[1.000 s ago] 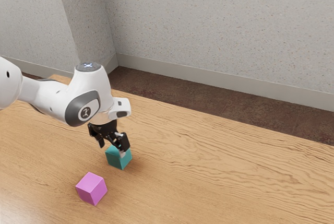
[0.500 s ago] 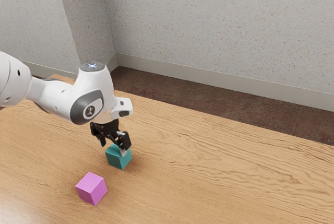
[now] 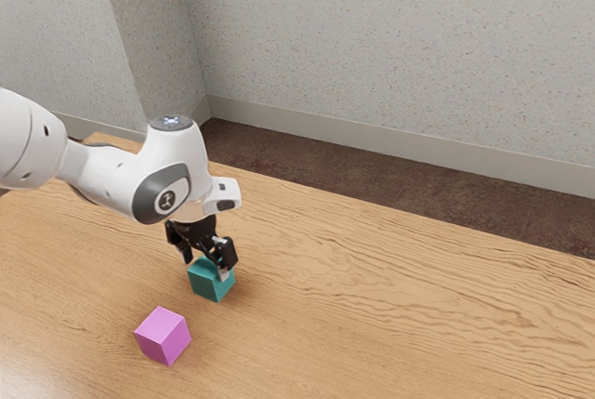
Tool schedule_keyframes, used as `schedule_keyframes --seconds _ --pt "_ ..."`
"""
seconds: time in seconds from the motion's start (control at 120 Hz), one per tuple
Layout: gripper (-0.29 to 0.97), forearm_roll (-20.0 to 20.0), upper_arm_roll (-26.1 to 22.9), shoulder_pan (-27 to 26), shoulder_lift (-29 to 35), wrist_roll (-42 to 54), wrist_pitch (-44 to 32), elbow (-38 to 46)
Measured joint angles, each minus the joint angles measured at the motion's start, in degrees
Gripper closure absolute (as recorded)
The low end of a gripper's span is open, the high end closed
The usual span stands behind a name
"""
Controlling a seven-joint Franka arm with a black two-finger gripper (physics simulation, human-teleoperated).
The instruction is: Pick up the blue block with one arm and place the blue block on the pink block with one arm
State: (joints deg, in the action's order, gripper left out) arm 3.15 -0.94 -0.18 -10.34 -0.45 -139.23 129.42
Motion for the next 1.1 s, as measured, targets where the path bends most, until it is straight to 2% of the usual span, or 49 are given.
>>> schedule_keyframes --seconds 0.333,0.658,0.825,0.975,1.1 --pt "0.01 -0.4 0.0 0.0 -0.8 0.0 -0.1 0.0" --pt "0.25 -0.5 0.0 0.0 -0.5 -0.1 0.0 0.0" --pt "0.32 -0.2 0.0 0.0 -0.2 -0.4 0.1 0.0" --pt "0.38 0.2 0.0 -0.1 2.4 -1.1 0.7 0.2" --pt "0.40 0.5 -0.5 -0.1 8.1 -1.8 2.7 1.9"
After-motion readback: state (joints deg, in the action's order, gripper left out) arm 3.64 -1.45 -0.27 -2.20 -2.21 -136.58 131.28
